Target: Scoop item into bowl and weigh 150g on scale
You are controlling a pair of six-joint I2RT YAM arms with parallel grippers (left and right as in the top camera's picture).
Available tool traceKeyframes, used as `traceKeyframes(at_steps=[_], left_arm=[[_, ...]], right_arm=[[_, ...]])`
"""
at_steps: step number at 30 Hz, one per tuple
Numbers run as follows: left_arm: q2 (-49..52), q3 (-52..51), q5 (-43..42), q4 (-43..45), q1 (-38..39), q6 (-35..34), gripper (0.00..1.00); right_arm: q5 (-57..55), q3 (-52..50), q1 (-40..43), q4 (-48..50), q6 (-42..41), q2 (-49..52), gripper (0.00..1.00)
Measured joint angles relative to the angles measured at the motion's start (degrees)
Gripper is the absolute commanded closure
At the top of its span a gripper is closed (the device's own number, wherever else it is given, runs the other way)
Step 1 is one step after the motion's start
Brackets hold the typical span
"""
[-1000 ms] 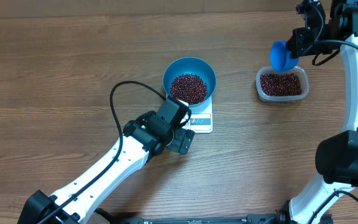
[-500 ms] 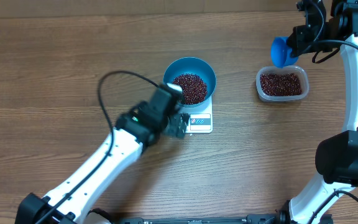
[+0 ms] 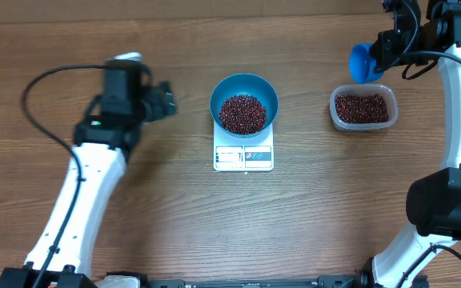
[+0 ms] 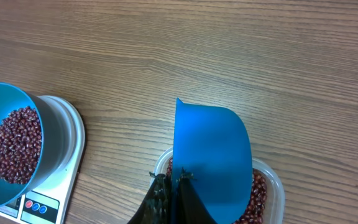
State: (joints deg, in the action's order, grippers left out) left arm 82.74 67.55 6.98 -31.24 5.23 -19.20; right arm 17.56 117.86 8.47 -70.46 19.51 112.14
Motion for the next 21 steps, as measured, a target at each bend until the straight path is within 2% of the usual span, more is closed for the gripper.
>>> traceKeyframes(at_steps=[4, 14, 15, 17, 18, 21], left_arm=[[0.00, 0.00, 0.20, -0.09, -4.15, -0.79, 0.01], [0.00, 0.02, 0.15, -0.98, -4.85, -1.70, 0.00], [0.00, 0.02, 0.15, -1.88, -4.85, -1.70, 0.01], [0.00, 0.04, -0.83, -4.26, -4.85, -1.64, 0.13], [0.02, 0.04, -2.45, -5.25, -4.85, -0.72, 0.14], [0.02, 0.13, -8.50, -9.64, -4.09, 2.84, 0.02]], right_arm=[[0.00, 0.00, 0.00, -0.15, 0.02, 0.00, 0.96], [-2.19, 0.00, 0.00, -5.44, 0.07, 0.00, 0.96], [-2.78, 0.00, 0.00, -6.03, 0.02, 0.00, 0.96], [-3.89, 0.00, 0.02, -6.80, 0.02, 0.00, 0.96], [-4.33, 0.00, 0.02, -7.17, 0.00, 0.00, 0.96], [-5.11, 0.00, 0.02, -7.61, 0.04, 0.00, 0.96]])
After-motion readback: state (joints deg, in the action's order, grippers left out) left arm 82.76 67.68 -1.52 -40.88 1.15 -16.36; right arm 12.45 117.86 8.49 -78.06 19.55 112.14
